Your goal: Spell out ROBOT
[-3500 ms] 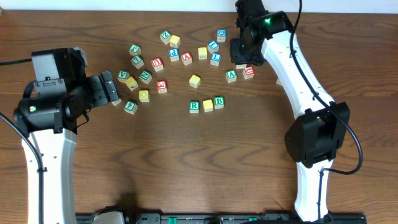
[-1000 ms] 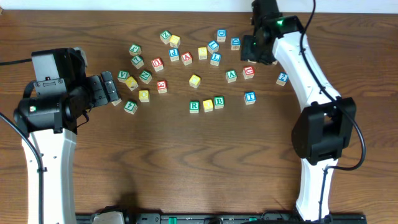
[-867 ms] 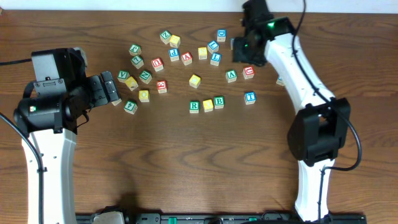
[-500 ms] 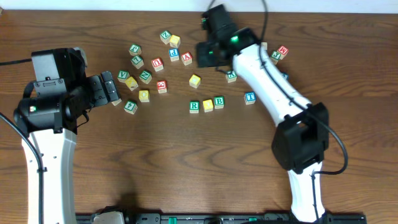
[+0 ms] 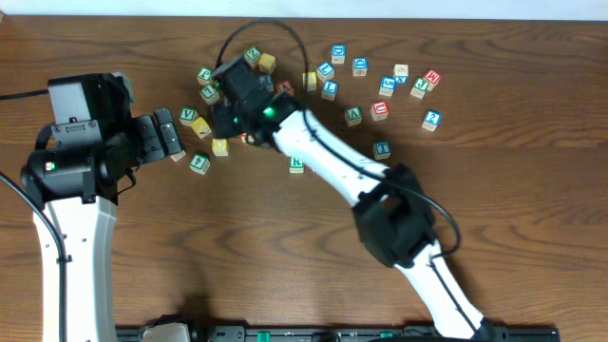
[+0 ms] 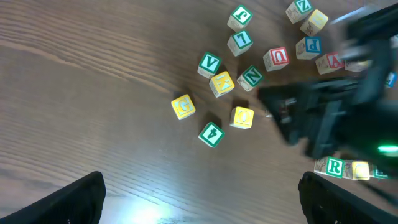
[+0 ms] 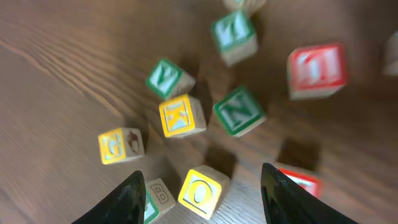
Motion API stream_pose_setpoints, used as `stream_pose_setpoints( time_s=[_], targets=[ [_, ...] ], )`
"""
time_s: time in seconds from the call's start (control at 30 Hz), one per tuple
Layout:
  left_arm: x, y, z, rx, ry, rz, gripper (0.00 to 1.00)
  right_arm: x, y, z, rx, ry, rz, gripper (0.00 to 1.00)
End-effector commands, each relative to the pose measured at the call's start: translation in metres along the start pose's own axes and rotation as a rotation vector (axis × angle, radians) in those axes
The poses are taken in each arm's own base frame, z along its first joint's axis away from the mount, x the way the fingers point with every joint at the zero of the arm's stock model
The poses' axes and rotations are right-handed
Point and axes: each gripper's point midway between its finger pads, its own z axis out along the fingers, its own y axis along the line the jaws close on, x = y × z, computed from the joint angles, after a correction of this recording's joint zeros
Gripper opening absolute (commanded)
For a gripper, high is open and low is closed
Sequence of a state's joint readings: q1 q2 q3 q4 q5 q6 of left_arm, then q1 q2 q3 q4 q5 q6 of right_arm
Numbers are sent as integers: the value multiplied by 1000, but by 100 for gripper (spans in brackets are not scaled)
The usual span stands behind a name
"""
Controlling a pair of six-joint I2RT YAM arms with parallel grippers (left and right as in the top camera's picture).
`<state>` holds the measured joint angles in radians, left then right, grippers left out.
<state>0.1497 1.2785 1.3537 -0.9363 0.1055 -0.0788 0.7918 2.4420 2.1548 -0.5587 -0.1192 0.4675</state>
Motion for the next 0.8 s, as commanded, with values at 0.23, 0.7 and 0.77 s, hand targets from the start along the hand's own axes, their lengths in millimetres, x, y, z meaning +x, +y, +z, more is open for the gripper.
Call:
stream_pose_setpoints(
  time_s=[0.23,0.7,0.77],
  targets=[
    [-8,1,-5,-6,-22,-12,98,15,4,19,65,3,0,50],
    [-8,1,-5,-6,-22,-12,98,44,-1,44,85,65,-10,45],
    [-8,1,-5,-6,-22,-12,98,48,-3,47,90,74,-10,45]
  ],
)
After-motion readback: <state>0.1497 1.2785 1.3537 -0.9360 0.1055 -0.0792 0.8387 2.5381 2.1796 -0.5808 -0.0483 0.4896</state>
